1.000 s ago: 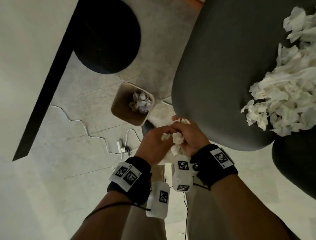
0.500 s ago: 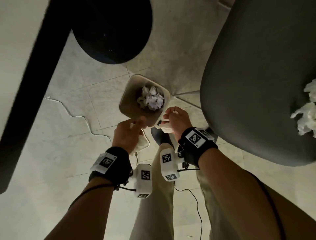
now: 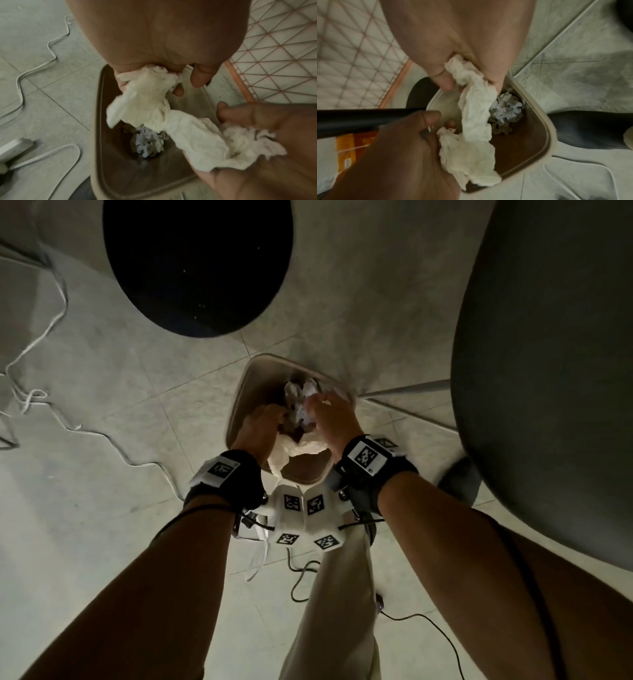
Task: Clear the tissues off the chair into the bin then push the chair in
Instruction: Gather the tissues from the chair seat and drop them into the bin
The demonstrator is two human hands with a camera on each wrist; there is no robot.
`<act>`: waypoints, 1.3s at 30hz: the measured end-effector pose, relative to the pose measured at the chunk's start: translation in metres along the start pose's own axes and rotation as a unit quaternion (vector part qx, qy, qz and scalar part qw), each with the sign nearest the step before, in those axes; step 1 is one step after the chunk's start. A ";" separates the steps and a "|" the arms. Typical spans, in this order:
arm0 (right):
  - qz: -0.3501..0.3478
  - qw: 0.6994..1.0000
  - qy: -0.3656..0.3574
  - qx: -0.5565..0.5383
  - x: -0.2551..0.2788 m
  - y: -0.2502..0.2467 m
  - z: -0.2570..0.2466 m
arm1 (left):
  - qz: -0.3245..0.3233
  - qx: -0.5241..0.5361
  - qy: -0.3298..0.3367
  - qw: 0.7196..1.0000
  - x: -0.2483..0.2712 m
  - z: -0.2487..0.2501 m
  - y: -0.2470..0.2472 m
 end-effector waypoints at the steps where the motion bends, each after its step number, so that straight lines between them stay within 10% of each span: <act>1: -0.009 0.999 0.014 -0.029 -0.003 0.001 0.004 | -0.007 0.001 0.002 1.000 -0.003 0.003 0.002; 12: -0.079 0.996 -0.007 0.043 0.019 -0.008 0.016 | -0.042 -0.112 0.050 0.992 0.014 0.013 0.003; 24: -0.077 0.992 -0.056 0.082 0.197 -0.079 0.002 | -0.068 -0.152 0.124 0.978 0.187 0.051 0.039; 39: 0.243 0.966 -0.031 -0.086 0.337 -0.302 0.048 | -0.257 -0.304 0.267 0.878 0.336 0.169 0.185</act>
Point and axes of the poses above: each hand's wrist, its own x-axis away from the middle knuckle, its own y-axis out of the palm, z = x × y, the point moved 8 cm from there along -x, towards the middle knuckle, and after that the axes turned 10 degrees about x, right-handed, at the moved point
